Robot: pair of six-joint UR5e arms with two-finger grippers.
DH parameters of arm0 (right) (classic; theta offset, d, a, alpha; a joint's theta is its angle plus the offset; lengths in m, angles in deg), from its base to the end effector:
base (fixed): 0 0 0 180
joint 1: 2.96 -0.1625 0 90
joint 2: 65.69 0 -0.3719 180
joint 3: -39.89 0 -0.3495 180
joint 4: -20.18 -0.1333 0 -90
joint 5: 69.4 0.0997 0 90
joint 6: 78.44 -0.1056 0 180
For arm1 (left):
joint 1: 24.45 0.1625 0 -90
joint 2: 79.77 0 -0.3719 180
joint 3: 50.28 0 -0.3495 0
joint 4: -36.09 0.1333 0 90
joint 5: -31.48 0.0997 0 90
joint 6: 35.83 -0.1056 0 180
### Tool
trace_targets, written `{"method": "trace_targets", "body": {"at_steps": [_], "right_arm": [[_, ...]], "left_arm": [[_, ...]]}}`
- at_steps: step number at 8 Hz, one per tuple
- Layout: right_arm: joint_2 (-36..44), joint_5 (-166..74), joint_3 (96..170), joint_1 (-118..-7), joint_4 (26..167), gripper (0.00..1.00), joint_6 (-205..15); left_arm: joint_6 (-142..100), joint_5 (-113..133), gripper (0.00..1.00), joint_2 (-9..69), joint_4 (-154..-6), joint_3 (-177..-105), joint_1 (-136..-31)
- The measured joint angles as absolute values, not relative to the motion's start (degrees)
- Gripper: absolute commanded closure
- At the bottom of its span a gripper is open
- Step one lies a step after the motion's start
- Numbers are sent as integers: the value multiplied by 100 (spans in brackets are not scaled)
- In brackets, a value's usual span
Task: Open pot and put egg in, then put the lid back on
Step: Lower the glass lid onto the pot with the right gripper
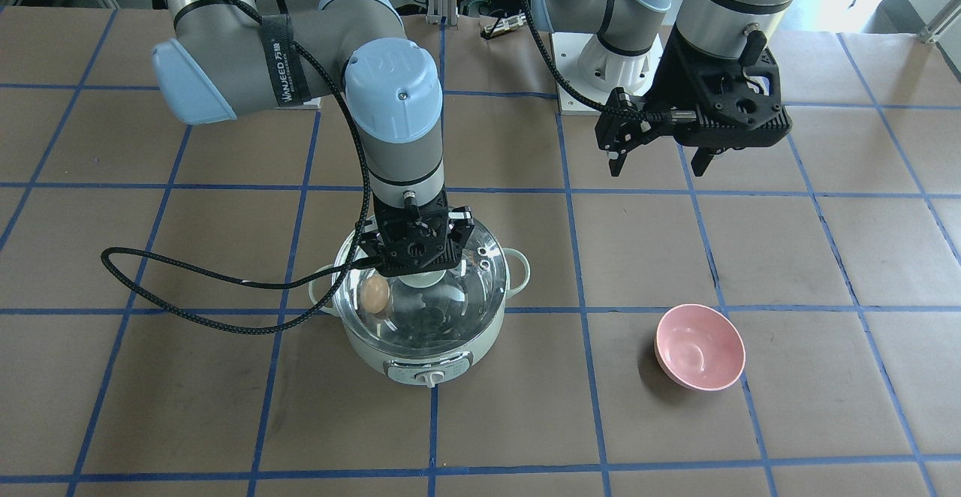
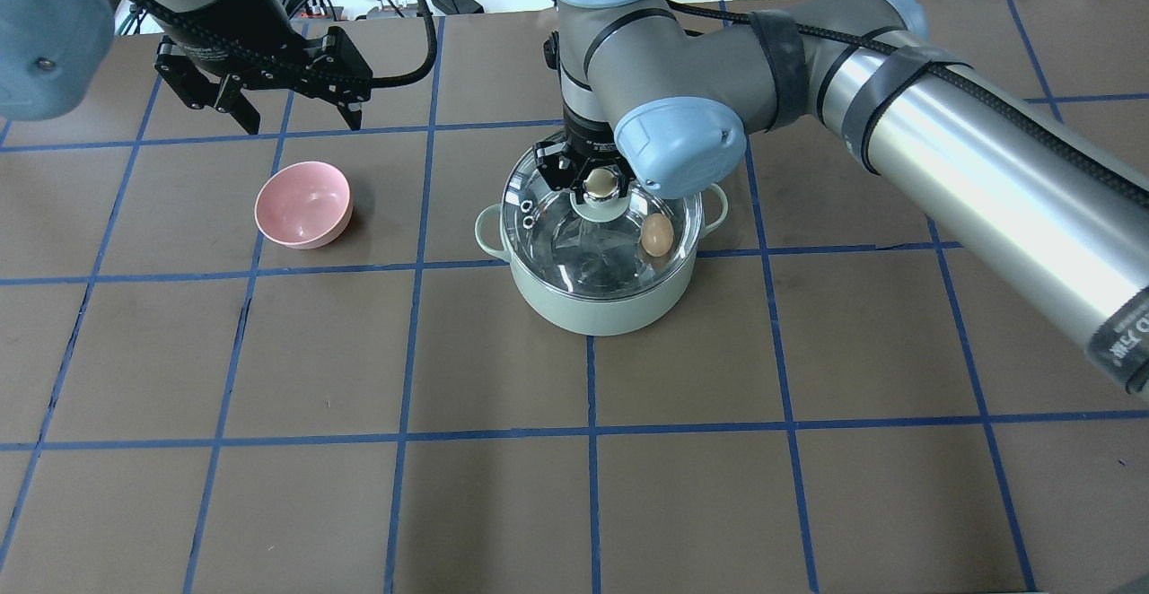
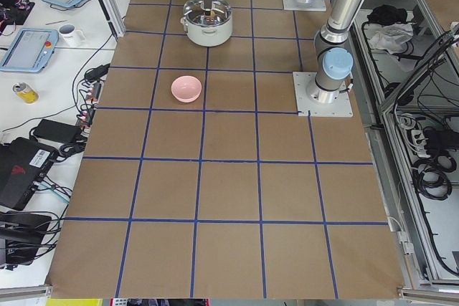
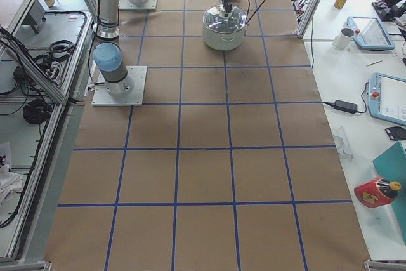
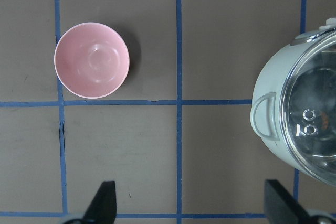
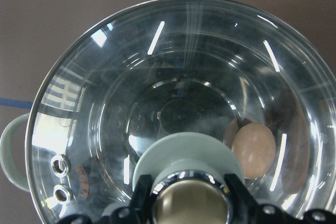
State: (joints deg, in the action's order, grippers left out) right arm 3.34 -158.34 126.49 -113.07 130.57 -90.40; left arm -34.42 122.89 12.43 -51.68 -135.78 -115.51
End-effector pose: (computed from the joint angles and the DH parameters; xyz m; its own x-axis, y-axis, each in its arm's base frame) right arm 0.3234 -0.4897 0.3037 -0.9894 -0.1428 -0.0283 -0.1415 0.9890 -0.0443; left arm -0.1394 -0.4687 0.4508 -0.9997 -0.0080 -0.0226 -0.0062 0.9968 -0.0796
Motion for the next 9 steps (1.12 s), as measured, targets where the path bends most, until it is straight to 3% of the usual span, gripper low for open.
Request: {"method": "trace_targets", "body": {"at_steps": [3,4,5,6,9], "right_arm": [[331,-15854,12652,-11301,13058,100,-9035],[331,-15842,12655,-11300,13058,89,-9033],[330,-15821,12655,-11300,13057,30,-9035],[330,-15809,12655,-11299,13058,1,-9039],[336,-15847,12656,-11300,13065,0,-9039]], "left_arm": [[-3442,12288,0,1230,-5163,-13577,-11551],[-3442,12288,0,1228,-5167,-13578,-11551],[-3442,12288,0,1226,-5170,-13579,-11551],[-3442,12288,0,1225,-5171,-13580,-11551],[-3442,12288,0,1224,-5171,-13580,-11551]]}}
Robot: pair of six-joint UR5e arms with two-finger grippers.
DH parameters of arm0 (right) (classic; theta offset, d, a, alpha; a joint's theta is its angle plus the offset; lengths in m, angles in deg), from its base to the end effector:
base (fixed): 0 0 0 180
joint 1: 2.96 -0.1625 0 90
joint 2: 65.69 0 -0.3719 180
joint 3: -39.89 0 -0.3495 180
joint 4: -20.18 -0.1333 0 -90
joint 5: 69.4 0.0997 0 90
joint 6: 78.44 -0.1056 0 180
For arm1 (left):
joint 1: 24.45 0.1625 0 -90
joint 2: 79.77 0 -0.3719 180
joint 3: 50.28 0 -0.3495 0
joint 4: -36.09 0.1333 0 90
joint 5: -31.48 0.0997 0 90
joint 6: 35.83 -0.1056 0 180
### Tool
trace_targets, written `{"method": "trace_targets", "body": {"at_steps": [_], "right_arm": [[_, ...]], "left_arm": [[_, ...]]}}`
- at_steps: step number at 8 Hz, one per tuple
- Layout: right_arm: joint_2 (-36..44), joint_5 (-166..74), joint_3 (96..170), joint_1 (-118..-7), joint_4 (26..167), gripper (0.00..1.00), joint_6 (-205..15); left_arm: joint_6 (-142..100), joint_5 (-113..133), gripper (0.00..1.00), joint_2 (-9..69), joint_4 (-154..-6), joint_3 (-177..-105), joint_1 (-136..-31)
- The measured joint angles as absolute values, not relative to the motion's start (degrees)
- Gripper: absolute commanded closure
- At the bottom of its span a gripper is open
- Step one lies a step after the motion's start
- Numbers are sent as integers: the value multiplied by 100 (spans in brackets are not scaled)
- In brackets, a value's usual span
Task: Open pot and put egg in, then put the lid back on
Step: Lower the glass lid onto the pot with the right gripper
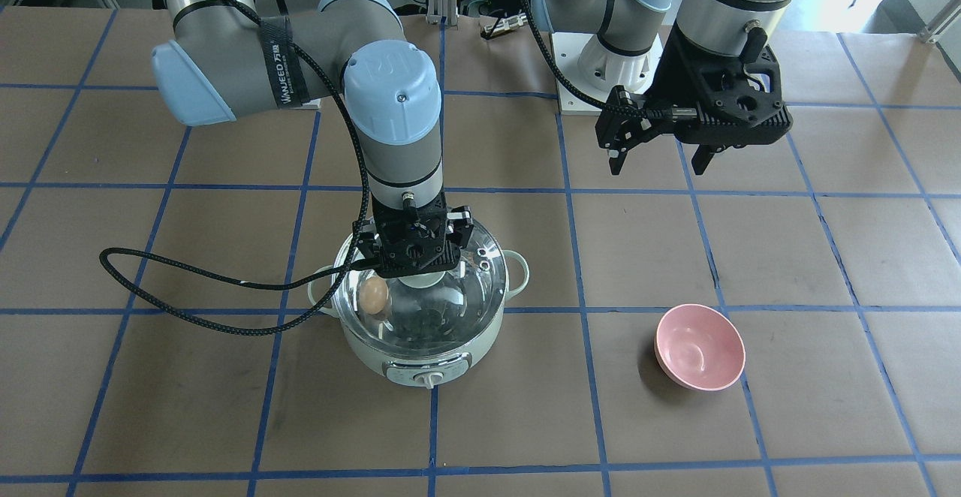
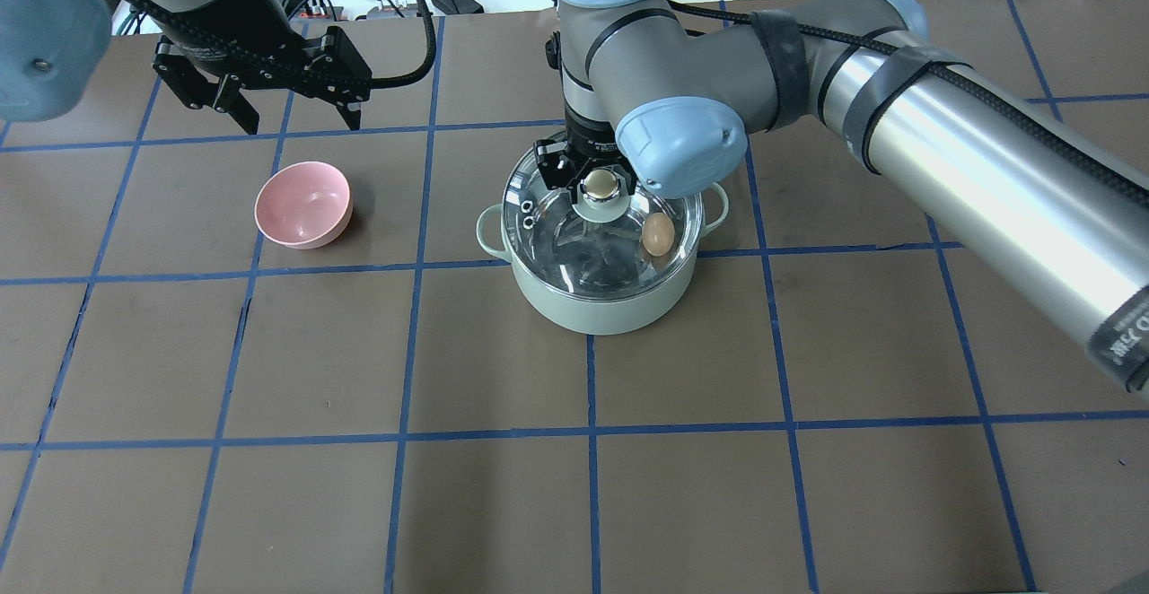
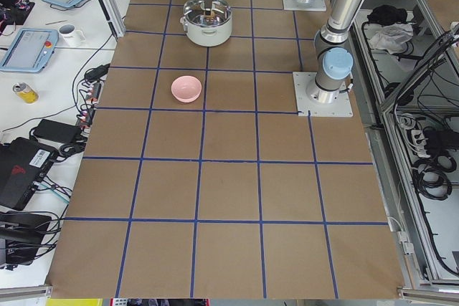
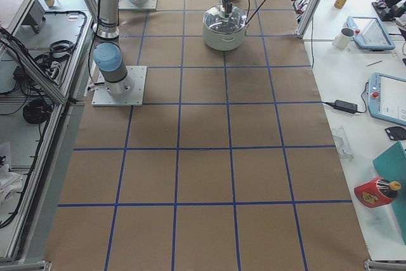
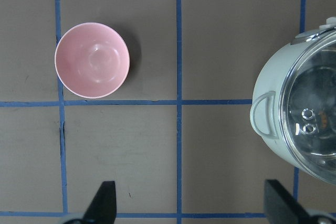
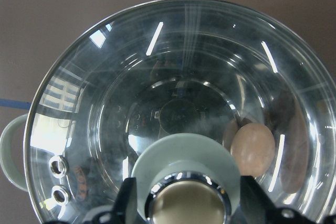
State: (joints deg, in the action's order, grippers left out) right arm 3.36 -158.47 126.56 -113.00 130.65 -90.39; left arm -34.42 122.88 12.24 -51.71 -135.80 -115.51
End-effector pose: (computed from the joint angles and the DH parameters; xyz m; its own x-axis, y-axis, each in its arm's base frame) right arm 0.3225 -0.4901 0.3035 -0.9896 -0.1417 -0.0262 -0.1404 0.9891 -0.0453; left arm -0.1394 -0.4677 0.4521 -0.9997 -0.0080 -0.0223 -0.0062 0.9966 -0.0820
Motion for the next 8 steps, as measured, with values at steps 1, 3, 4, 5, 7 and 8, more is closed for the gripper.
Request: {"method": "trace_targets", "body": {"at_steps": [1,3,4,5,7,8], "right_arm": [[352,-15831,12655,-11300,13057,0,-9043],[401,-15815,12652,-11300,13037,0,-9079],[412,-15811,12649,-11300,13033,0,-9098],[414,-15809,12648,-11300,13032,0,-9110],[412,-15808,12650,-11300,13038,0,-9117],[411,-15808,12652,-11300,13039,0,-9118]], "left_arm": [[-3442,12289,0,1224,-5171,-13580,-11551],[-3442,12288,0,1225,-5169,-13580,-11551],[-3442,12288,0,1225,-5170,-13580,-11551],[-3442,12288,0,1225,-5171,-13580,-11551],[-3442,12288,0,1225,-5172,-13580,-11551],[-3442,12288,0,1225,-5171,-13580,-11551]]}}
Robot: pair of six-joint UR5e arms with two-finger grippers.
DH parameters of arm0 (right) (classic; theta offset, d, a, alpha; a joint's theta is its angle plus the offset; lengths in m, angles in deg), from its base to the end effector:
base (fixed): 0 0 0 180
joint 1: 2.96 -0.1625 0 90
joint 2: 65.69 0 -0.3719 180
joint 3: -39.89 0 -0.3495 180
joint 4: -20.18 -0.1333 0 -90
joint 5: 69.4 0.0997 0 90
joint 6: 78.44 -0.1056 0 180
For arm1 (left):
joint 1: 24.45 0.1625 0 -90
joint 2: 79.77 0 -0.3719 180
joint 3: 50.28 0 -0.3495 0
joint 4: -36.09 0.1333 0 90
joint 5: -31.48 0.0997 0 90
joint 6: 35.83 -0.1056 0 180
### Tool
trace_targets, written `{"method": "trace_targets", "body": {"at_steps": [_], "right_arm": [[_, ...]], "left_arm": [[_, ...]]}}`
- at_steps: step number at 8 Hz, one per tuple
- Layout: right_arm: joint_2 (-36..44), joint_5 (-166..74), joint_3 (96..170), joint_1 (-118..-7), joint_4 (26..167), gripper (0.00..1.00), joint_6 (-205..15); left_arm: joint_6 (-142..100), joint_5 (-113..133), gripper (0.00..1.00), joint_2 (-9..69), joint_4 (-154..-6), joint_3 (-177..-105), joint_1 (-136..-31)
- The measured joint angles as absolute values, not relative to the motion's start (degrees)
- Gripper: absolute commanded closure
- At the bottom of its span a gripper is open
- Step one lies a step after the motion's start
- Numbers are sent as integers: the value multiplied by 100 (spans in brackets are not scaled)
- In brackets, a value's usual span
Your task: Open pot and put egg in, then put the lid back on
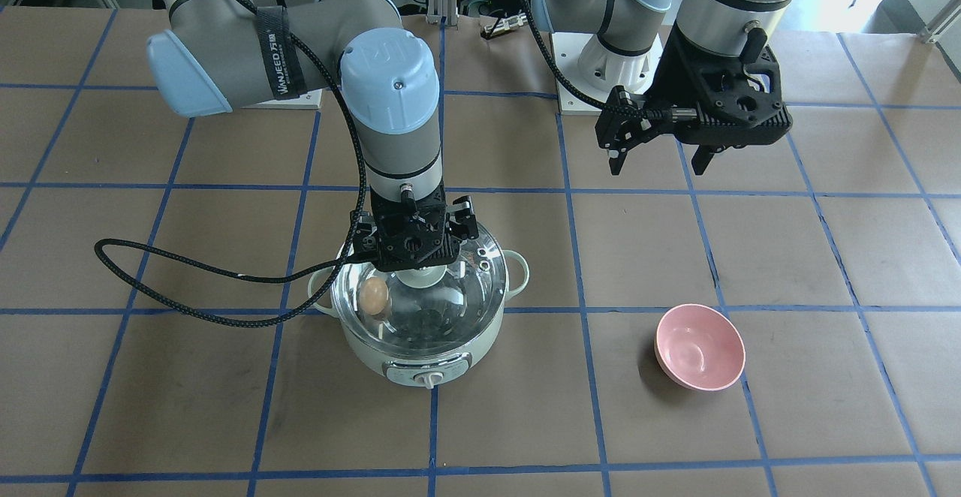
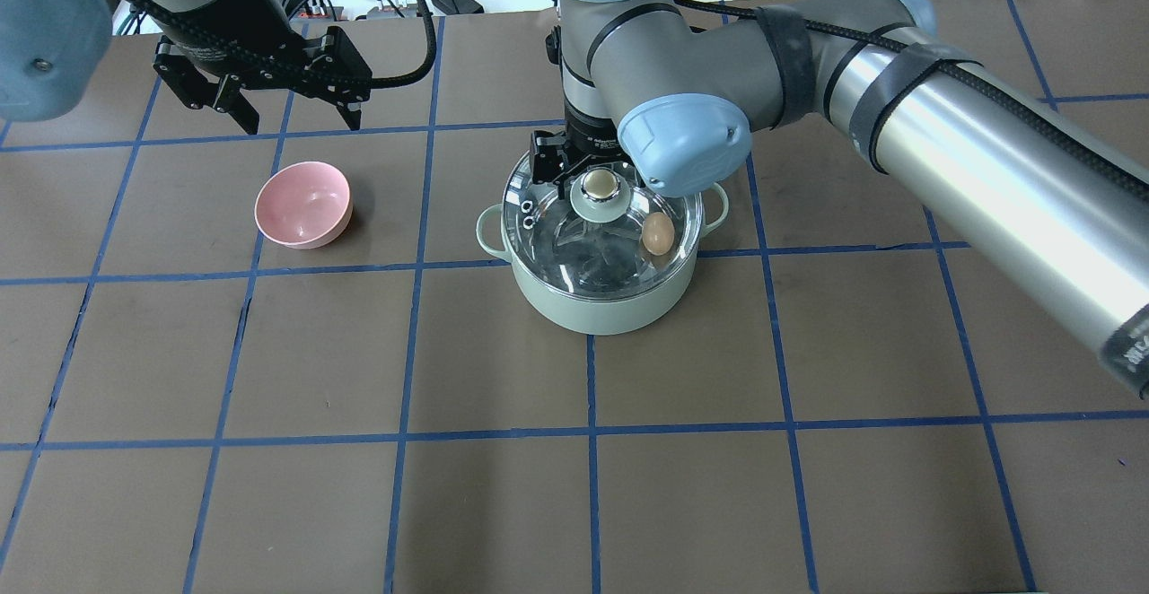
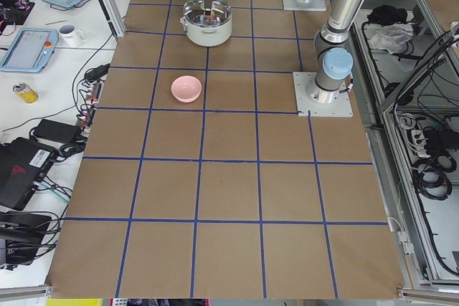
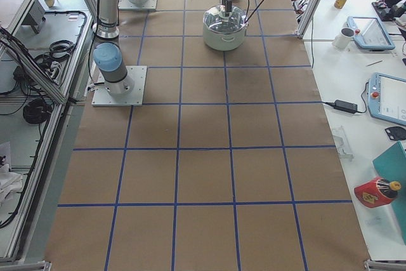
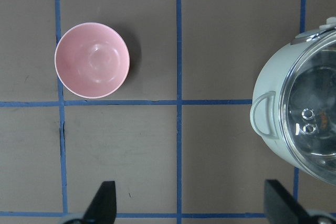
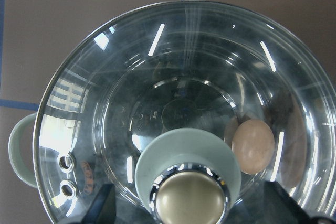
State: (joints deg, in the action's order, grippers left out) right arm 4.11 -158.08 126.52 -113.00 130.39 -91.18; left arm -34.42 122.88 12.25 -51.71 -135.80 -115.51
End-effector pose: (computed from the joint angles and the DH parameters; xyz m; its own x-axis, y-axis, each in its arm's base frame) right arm 0.3224 -0.4878 0.3108 -0.9911 -0.1286 -0.0354 -0.1266 0.9906 -0.0524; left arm -0.1394 -0.4677 0.4521 -0.9997 -0.0080 -0.0223 -0.0062 0.9966 -0.0818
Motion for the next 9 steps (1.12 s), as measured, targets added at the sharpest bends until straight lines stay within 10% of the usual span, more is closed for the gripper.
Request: {"method": "trace_targets", "body": {"at_steps": [9], "right_arm": [[1159,-15363,12572,-10149,12259,0,-9011]], "left_arm": [[-3442,12292,0,1213,-5164,-13580,-11551]]}}
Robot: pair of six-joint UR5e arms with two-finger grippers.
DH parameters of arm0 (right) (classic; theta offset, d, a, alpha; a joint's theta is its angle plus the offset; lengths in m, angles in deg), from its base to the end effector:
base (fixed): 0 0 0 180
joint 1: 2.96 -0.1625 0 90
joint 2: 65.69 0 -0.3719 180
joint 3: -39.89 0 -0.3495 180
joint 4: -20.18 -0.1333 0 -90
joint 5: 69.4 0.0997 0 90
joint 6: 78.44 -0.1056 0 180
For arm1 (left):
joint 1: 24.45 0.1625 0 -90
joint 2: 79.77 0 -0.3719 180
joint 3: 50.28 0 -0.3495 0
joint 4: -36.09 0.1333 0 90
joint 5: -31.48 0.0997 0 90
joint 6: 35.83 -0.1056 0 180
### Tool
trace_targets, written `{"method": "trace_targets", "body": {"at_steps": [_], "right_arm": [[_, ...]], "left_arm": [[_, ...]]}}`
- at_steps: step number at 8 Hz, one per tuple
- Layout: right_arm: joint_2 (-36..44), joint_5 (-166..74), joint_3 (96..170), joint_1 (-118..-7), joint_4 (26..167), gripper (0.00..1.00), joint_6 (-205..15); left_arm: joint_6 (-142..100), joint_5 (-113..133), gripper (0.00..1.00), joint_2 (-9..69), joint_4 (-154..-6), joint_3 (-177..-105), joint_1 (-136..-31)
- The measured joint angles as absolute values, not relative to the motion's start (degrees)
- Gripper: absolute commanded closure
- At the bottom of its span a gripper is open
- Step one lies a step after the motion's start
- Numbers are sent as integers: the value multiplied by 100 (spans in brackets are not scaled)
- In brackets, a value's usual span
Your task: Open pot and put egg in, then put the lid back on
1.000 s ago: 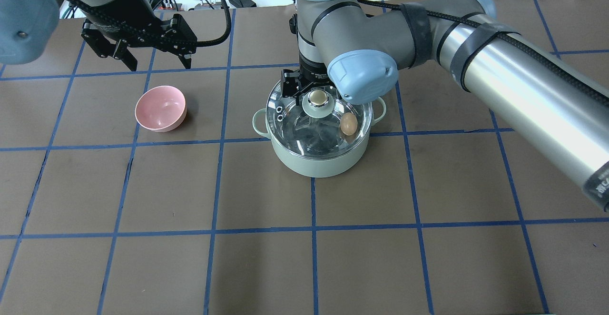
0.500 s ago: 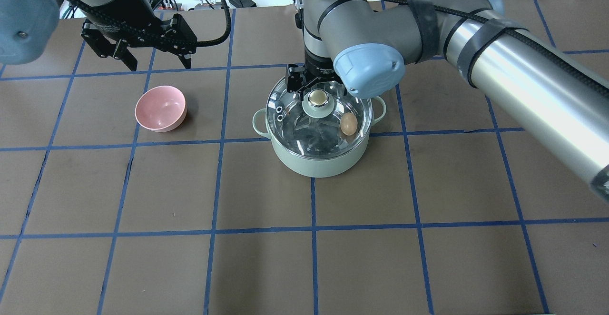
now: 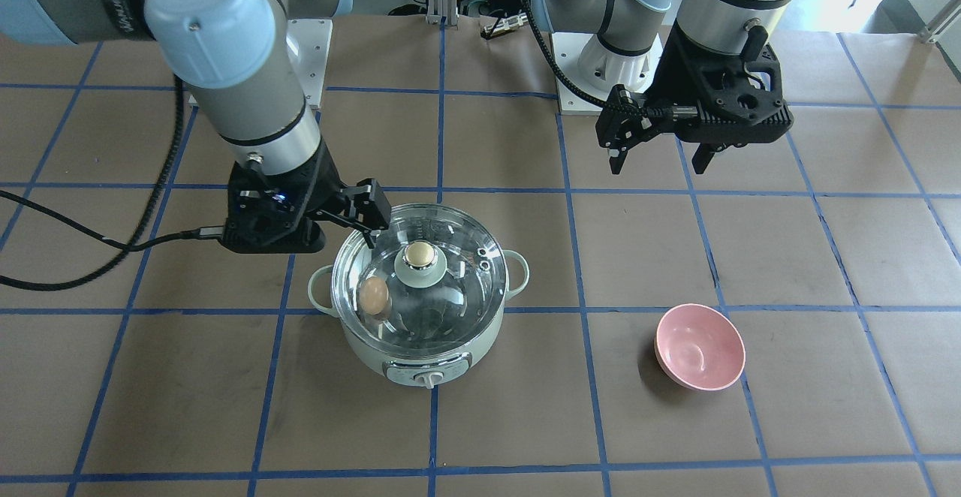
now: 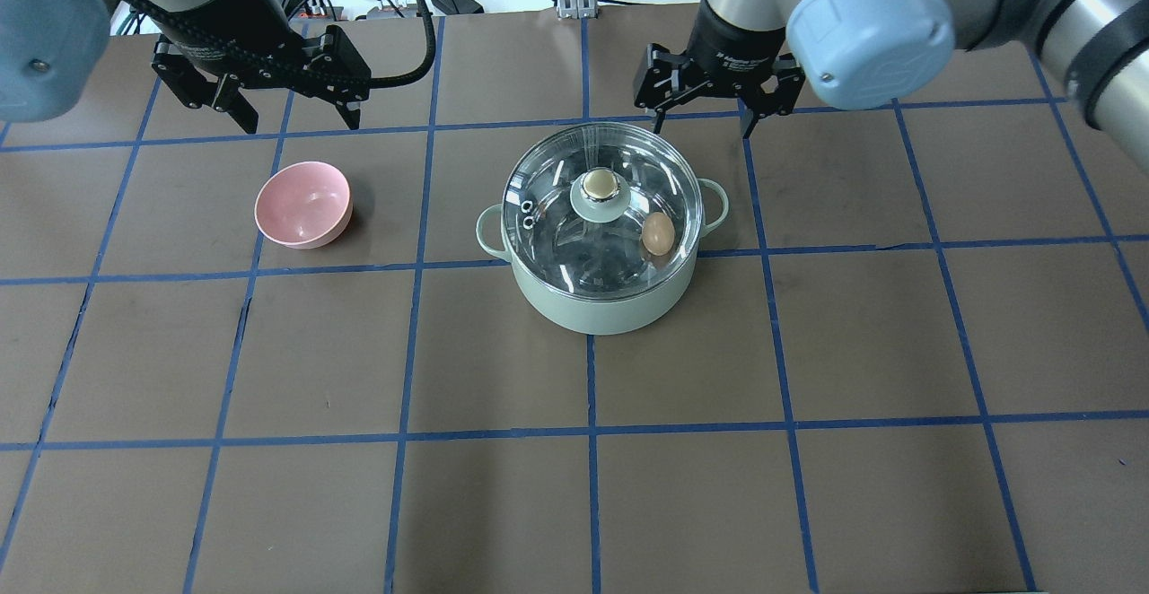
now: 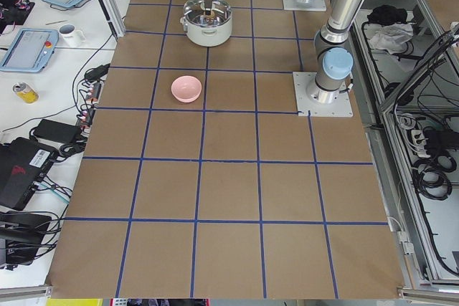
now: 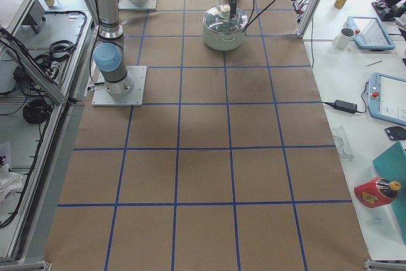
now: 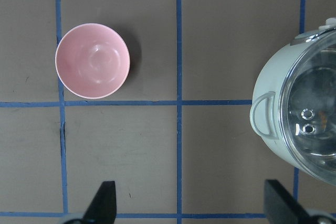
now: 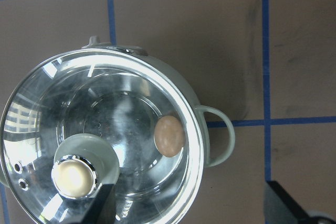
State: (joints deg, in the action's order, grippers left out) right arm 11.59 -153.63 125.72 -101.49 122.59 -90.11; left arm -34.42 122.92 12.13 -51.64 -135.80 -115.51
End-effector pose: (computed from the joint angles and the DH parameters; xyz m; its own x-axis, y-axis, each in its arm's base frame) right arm 0.2215 -0.5068 0.3752 -0.9925 0.0485 -0.1119 0.0539 0.9975 -0.0456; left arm -0.1393 -0.4672 0.4532 -0.9997 -0.0082 -0.0230 -0.0062 0.9964 -0.0851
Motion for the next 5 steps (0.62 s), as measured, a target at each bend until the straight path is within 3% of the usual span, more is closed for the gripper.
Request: {"method": "trace_targets", "body": {"at_steps": [5], "right_arm": [[1948,-15916,12570,-9174,11508,0,-8271]], "left_arm": [[-3442,12295,0,1208,-5170,-13580,-11551]]}}
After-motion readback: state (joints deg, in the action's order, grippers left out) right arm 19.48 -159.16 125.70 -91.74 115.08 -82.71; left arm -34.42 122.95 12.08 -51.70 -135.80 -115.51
